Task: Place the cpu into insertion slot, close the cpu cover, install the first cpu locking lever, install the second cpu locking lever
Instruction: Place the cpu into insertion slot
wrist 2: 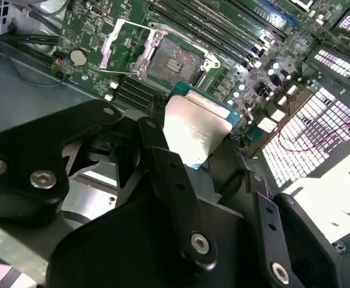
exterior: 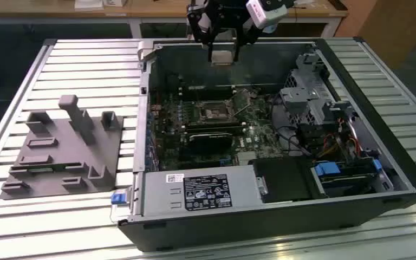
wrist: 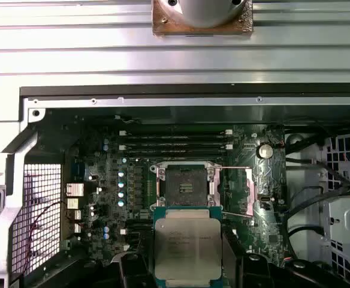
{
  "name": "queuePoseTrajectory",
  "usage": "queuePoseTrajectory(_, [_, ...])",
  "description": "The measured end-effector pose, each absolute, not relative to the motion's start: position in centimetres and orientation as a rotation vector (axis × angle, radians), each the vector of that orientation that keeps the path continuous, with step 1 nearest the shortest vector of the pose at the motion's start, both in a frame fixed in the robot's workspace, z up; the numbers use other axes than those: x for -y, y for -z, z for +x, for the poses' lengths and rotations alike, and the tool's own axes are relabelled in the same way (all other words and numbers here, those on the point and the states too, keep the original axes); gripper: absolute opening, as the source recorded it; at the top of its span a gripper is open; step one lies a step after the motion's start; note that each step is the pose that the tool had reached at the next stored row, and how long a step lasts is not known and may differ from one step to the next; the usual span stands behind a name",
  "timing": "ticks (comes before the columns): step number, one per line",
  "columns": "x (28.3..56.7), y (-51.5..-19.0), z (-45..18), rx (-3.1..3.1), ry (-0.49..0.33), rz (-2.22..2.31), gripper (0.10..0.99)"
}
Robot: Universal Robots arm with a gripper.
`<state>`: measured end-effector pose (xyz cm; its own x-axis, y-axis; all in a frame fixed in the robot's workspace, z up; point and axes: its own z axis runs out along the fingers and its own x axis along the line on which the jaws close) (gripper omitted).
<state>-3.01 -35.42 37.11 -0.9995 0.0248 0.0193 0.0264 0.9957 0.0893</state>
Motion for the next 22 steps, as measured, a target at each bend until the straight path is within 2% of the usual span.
queuePoseTrajectory(22, [35.42, -36.27, -3.01, 3.12, 0.14, -0.04, 0.537])
